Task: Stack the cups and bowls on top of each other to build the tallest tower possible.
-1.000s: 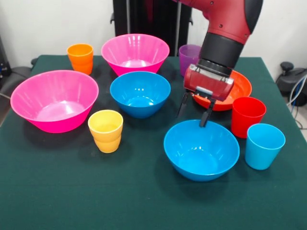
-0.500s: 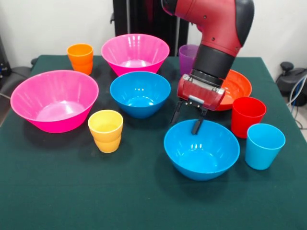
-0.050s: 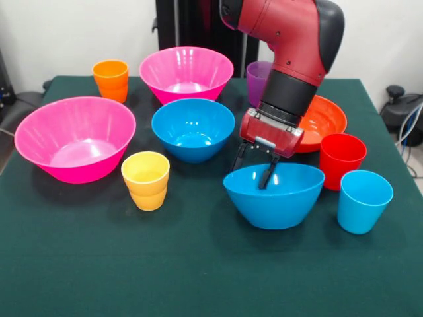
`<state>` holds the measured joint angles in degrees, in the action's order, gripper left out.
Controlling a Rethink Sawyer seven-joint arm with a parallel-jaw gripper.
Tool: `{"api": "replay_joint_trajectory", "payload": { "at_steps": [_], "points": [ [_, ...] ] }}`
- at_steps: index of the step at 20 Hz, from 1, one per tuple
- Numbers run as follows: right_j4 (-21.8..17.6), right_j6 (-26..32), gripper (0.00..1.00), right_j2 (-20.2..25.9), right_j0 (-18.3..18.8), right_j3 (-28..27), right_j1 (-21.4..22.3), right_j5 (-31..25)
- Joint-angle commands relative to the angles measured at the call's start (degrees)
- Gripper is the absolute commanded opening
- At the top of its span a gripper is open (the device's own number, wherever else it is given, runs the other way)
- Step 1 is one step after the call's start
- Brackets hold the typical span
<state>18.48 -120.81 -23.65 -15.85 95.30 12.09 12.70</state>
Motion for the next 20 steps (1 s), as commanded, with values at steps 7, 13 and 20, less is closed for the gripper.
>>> {"api": "replay_joint_trajectory", "payload": {
  "at_steps": [7, 13, 20],
  "points": [
    [1.17, -8.96, 1.0, 7.97, 0.89, -0.49, 0.88, -4.79],
    [1.07, -8.12, 1.0, 7.31, 0.46, -0.93, 3.07, -6.4],
    [0.72, -7.01, 1.0, 7.44, 0.84, -2.35, 2.98, -6.8]
  ]
}}
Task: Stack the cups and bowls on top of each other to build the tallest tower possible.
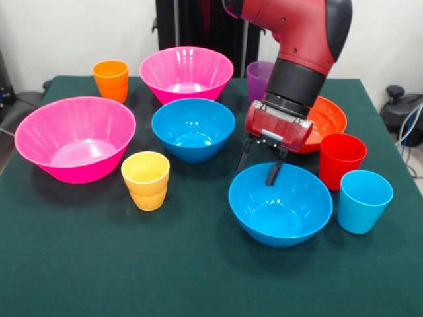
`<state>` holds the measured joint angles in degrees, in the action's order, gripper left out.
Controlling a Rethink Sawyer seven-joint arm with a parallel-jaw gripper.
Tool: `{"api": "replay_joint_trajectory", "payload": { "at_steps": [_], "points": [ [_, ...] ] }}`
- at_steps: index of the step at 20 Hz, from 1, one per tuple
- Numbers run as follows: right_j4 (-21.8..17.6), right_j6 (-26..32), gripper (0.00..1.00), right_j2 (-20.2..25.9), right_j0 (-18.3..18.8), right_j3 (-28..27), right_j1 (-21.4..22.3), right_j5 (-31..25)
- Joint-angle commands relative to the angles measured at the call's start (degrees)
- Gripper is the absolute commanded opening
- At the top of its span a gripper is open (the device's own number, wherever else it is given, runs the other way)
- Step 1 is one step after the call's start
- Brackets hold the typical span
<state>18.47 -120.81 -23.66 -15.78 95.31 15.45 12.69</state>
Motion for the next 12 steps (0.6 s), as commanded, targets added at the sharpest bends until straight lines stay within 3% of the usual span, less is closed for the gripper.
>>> {"api": "replay_joint_trajectory", "payload": {
  "at_steps": [1, 12],
  "points": [
    [0.27, -6.77, 1.0, 7.65, 0.92, -2.45, -0.43, -6.36],
    [-0.36, -6.85, 1.0, 8.05, 1.19, -2.37, -1.13, -4.06]
  ]
}}
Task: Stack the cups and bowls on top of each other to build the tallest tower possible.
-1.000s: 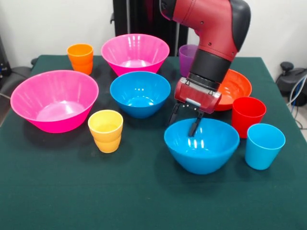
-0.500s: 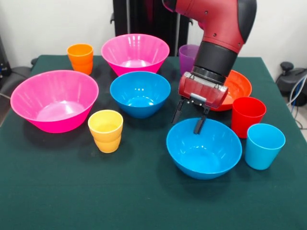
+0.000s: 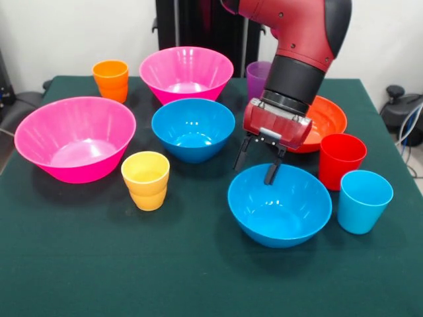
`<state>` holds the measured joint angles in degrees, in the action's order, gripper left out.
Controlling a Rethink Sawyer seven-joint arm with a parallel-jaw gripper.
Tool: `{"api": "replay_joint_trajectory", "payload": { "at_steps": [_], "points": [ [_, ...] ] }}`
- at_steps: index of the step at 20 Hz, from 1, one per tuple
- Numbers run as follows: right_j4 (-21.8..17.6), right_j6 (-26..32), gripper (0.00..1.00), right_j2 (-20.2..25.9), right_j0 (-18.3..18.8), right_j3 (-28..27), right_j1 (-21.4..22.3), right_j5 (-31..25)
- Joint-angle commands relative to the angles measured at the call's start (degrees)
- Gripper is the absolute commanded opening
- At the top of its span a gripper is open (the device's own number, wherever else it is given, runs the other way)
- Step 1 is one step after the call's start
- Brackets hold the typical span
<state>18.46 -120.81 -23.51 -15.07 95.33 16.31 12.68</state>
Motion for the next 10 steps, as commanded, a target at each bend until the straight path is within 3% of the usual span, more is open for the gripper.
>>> {"api": "replay_joint_trajectory", "payload": {
  "at_steps": [1, 10],
  "points": [
    [-0.24, -6.85, 1.0, 7.73, 0.3, -2.43, -2.11, -3.96],
    [0.34, -6.64, 1.0, 6.88, -0.37, -2.8, -2.8, -4.17]
  ]
}}
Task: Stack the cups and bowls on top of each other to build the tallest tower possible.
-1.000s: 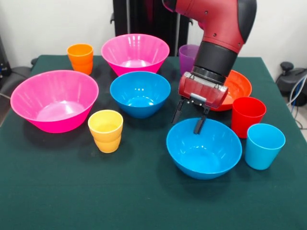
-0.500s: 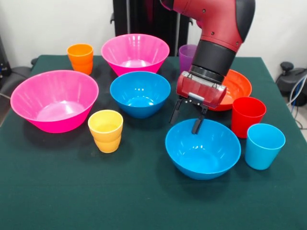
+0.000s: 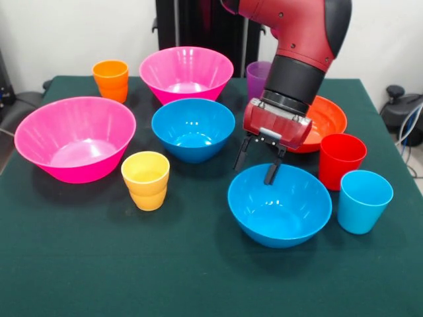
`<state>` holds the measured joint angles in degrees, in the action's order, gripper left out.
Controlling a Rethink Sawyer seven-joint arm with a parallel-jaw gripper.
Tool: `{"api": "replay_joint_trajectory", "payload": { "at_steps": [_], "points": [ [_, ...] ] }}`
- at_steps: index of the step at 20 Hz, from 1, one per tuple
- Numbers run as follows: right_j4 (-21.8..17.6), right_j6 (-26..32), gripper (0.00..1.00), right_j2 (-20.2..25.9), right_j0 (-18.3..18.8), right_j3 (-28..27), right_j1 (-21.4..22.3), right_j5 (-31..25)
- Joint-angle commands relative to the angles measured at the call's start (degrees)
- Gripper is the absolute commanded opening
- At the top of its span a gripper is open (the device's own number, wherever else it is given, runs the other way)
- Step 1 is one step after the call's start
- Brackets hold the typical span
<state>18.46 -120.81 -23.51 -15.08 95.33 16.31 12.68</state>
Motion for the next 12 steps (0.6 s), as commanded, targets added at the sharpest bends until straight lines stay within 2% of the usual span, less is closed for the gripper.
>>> {"api": "replay_joint_trajectory", "payload": {
  "at_steps": [1, 6, 12],
  "points": [
    [0.59, -6.45, 1.0, 6.41, -0.64, -2.95, -3.07, -4.57],
    [2.3, -6.19, 1.0, 3.92, -2.22, -3.34, -4.69, -5.84],
    [2.85, -6.77, 1.0, 3.32, -2.51, -3.03, -5.3, -4.94]
  ]
}}
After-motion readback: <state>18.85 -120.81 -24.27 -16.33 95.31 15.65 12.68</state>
